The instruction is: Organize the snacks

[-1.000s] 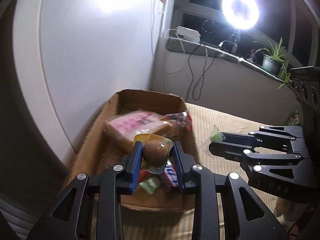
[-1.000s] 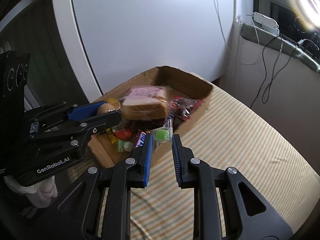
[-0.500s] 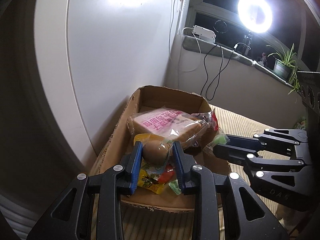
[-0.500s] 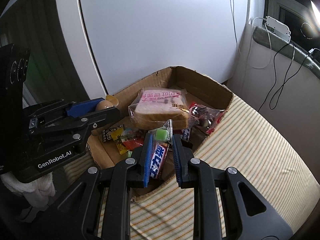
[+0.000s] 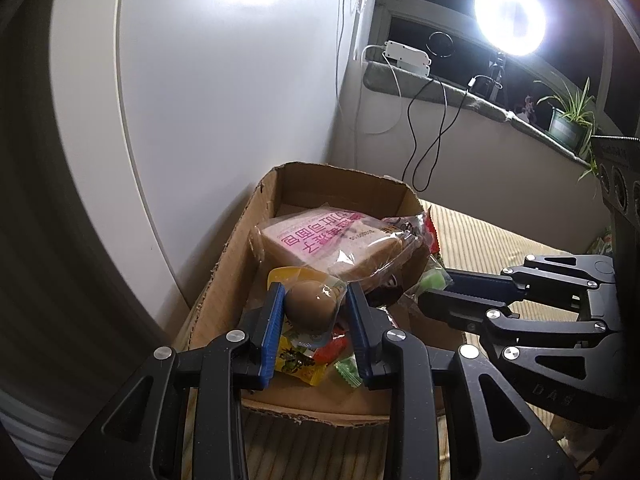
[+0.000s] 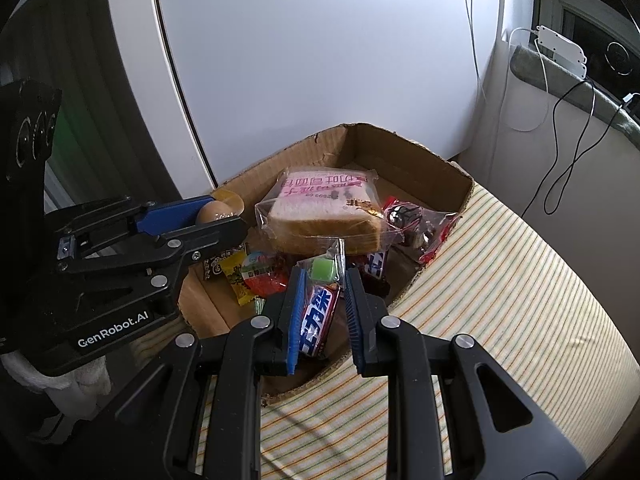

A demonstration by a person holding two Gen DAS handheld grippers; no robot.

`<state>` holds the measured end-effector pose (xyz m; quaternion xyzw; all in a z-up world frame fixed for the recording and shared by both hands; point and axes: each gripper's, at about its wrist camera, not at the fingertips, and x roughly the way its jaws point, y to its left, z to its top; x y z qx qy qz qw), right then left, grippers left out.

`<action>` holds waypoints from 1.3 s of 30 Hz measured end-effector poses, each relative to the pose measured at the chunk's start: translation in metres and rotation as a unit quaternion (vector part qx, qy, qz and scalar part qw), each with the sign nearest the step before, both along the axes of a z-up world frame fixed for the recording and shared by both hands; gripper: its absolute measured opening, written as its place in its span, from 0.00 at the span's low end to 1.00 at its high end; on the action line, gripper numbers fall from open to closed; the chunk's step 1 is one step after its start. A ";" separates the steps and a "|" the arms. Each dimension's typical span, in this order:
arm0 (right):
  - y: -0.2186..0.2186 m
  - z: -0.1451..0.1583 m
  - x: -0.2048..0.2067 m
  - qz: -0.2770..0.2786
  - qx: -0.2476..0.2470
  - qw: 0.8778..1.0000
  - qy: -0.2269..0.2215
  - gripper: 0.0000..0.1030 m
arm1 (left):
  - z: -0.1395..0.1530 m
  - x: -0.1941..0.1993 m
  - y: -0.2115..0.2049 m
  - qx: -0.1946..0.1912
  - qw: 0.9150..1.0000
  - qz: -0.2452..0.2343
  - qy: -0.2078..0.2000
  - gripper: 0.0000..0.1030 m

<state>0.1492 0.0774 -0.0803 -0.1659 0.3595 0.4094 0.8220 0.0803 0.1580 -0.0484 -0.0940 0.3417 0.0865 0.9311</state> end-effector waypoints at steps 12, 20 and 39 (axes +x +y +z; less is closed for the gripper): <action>-0.004 0.002 -0.003 -0.007 0.007 1.000 -0.011 0.44 | 0.002 -0.001 0.001 0.010 1.000 0.007 0.001 0.41; -0.017 0.010 -0.009 -0.016 0.013 0.999 -0.031 0.68 | 0.009 -0.007 -0.001 0.019 1.000 0.012 -0.009 0.60; -0.061 0.034 -0.033 -0.077 0.045 0.994 -0.070 0.95 | 0.034 -0.037 -0.016 0.041 0.998 0.025 -0.034 0.78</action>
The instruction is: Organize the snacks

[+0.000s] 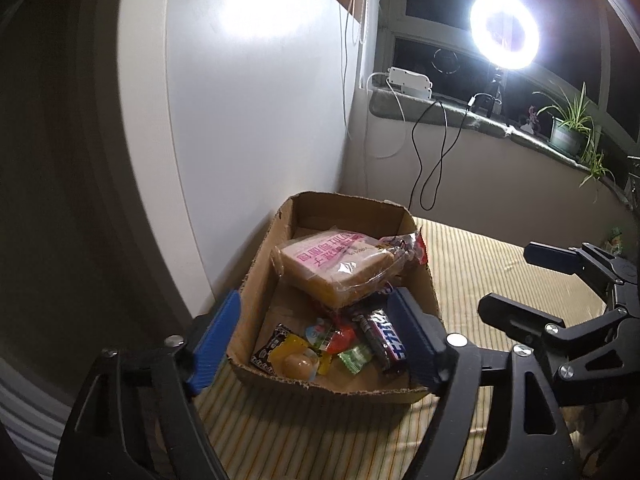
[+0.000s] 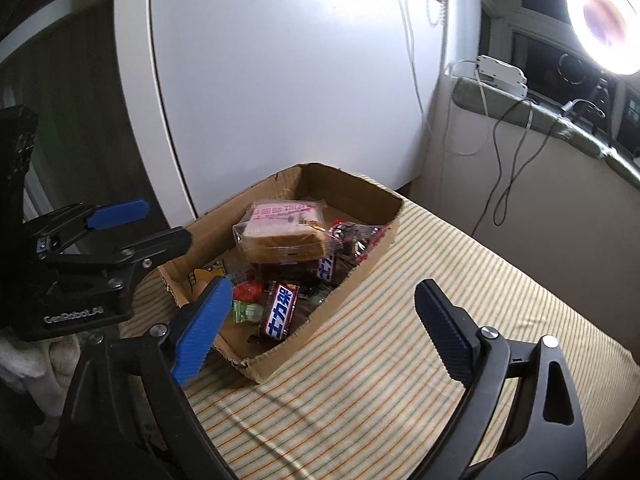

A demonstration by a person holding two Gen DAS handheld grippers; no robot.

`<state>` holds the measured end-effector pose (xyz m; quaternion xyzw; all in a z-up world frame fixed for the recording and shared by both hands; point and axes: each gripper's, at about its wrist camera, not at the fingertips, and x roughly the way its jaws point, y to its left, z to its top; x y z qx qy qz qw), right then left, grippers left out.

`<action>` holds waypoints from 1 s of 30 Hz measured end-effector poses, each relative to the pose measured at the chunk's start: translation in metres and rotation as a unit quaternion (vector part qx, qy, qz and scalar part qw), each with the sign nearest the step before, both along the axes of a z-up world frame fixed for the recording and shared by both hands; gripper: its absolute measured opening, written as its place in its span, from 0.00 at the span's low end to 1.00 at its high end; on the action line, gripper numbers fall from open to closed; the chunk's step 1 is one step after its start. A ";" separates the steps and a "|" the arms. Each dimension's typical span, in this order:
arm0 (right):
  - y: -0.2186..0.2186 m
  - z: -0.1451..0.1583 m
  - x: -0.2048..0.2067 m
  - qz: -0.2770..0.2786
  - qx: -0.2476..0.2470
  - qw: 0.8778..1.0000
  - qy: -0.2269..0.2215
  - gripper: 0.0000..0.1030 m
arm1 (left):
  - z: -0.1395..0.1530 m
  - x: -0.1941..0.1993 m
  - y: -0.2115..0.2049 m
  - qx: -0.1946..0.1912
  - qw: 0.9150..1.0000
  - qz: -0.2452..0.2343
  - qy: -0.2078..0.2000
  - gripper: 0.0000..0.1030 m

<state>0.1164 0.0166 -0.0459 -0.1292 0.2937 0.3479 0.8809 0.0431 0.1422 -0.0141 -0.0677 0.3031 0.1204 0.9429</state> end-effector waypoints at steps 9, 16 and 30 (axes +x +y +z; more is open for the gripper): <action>-0.022 0.003 -0.014 -0.031 0.001 0.999 -0.018 0.97 | 0.000 -0.012 -0.011 0.005 1.000 0.005 0.002 0.78; -0.032 0.003 -0.018 -0.040 0.007 0.999 -0.021 0.99 | 0.000 -0.016 -0.015 0.007 1.000 0.005 0.005 0.78; -0.035 0.001 -0.019 -0.041 0.008 0.999 -0.020 0.99 | 0.002 -0.019 -0.022 0.012 1.000 -0.001 0.004 0.78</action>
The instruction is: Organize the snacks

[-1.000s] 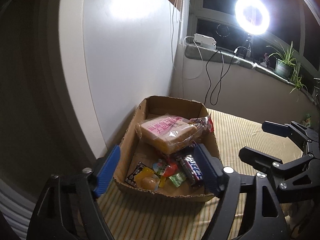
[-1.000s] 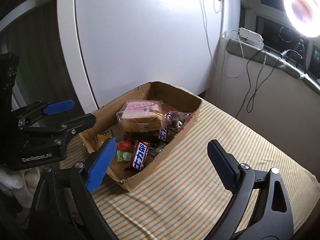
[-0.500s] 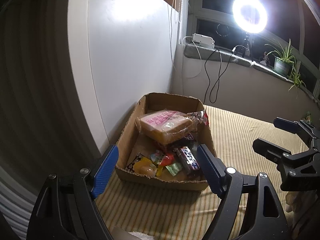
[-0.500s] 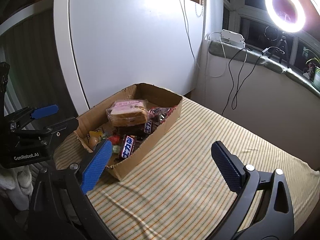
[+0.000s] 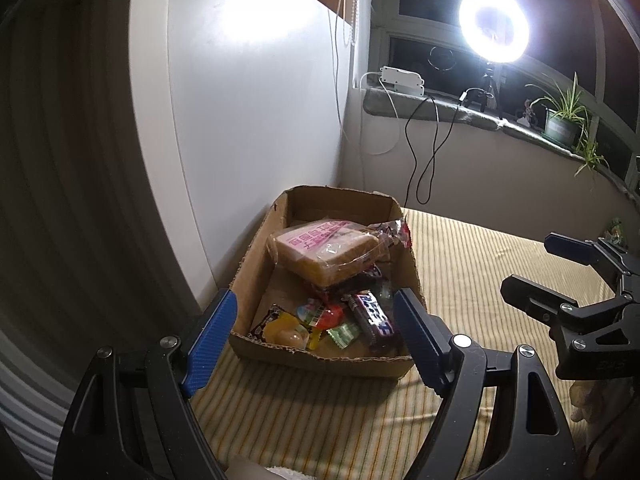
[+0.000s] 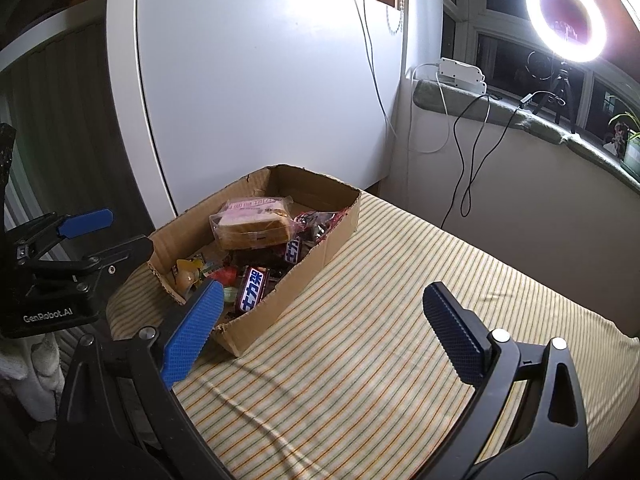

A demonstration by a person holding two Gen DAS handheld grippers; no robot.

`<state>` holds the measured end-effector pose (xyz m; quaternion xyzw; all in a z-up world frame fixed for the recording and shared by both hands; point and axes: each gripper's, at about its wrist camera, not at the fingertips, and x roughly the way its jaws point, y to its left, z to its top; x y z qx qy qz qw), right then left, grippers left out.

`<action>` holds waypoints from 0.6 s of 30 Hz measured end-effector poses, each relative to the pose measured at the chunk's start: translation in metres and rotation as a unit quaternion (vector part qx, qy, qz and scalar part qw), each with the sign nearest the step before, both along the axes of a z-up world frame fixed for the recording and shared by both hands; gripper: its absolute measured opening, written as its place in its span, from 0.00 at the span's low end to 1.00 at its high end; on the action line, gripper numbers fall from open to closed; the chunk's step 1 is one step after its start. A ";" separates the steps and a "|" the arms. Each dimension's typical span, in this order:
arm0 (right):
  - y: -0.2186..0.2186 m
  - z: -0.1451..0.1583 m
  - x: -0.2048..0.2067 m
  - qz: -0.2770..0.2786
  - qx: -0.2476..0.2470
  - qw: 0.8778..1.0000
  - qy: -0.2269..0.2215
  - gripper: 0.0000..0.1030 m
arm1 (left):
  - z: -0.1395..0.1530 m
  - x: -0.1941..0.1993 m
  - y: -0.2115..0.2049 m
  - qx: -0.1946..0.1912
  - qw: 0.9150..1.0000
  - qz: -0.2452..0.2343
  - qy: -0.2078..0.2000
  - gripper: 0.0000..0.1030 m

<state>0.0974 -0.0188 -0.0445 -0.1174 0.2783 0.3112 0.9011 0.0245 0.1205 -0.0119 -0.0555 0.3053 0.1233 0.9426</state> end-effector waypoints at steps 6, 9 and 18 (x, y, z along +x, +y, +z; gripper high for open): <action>-0.002 -0.001 -0.001 -0.003 0.001 1.000 0.001 0.99 | 0.001 -0.002 -0.003 0.003 1.000 -0.002 0.000 0.78; -0.003 -0.001 0.000 -0.002 0.001 1.000 0.002 0.99 | 0.001 -0.001 -0.004 0.004 1.000 -0.002 0.000 0.78; -0.005 -0.002 0.000 -0.003 0.000 1.000 0.002 0.99 | 0.002 -0.001 -0.006 0.004 1.000 -0.002 0.002 0.78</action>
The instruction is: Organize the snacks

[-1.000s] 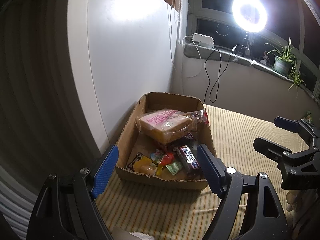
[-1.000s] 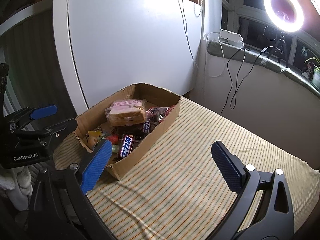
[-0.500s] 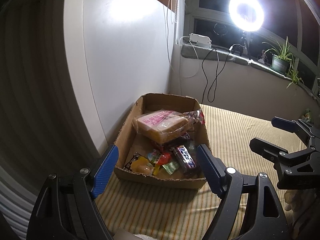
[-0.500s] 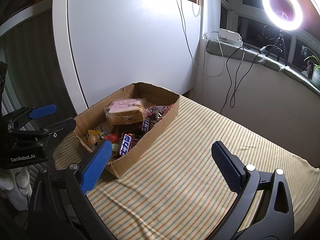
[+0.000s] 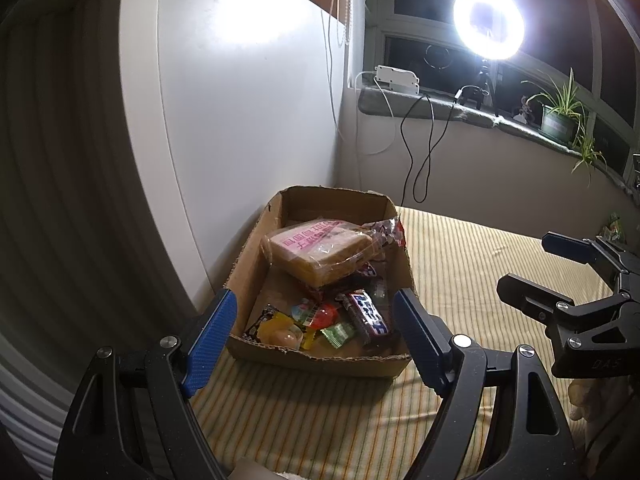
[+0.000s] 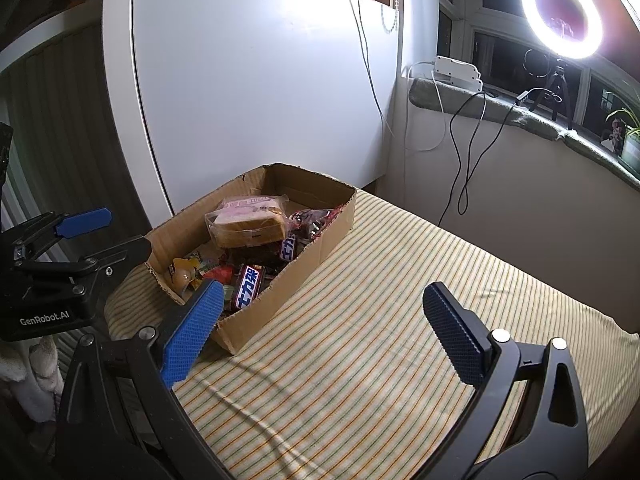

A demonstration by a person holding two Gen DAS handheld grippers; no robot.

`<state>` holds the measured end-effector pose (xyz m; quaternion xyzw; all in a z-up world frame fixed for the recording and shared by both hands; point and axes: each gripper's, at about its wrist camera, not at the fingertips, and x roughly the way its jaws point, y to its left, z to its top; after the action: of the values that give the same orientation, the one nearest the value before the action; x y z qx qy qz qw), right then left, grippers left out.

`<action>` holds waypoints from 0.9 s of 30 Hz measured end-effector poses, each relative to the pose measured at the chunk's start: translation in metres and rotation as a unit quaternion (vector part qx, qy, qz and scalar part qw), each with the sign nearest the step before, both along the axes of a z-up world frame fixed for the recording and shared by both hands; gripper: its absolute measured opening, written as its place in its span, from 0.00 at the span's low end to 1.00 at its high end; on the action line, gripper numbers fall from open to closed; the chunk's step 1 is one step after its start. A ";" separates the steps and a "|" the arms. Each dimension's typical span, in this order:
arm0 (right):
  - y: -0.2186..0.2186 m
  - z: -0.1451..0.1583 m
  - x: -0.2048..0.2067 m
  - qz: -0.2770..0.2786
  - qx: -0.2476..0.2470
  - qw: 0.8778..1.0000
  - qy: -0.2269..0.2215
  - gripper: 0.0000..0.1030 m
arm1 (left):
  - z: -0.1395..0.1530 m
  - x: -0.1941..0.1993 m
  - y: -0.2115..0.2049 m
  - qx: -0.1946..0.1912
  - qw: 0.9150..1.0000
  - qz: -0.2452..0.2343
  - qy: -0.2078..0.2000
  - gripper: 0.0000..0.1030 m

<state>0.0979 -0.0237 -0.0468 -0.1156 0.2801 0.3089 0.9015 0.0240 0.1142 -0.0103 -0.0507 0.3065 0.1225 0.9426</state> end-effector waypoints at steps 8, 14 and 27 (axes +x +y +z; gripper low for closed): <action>-0.001 -0.001 0.000 -0.002 0.000 1.000 0.001 0.99 | 0.001 0.000 0.000 0.000 1.000 0.000 0.000 0.78; -0.001 -0.001 0.001 -0.004 0.000 1.000 0.003 0.99 | 0.001 0.001 0.000 0.000 1.000 0.000 0.000 0.78; -0.003 -0.003 0.001 -0.006 -0.003 1.000 0.004 0.99 | 0.000 0.001 -0.001 0.004 1.000 0.001 0.005 0.78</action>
<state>0.0993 -0.0272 -0.0493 -0.1157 0.2852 0.3029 0.9020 0.0255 0.1131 -0.0104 -0.0471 0.3104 0.1249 0.9412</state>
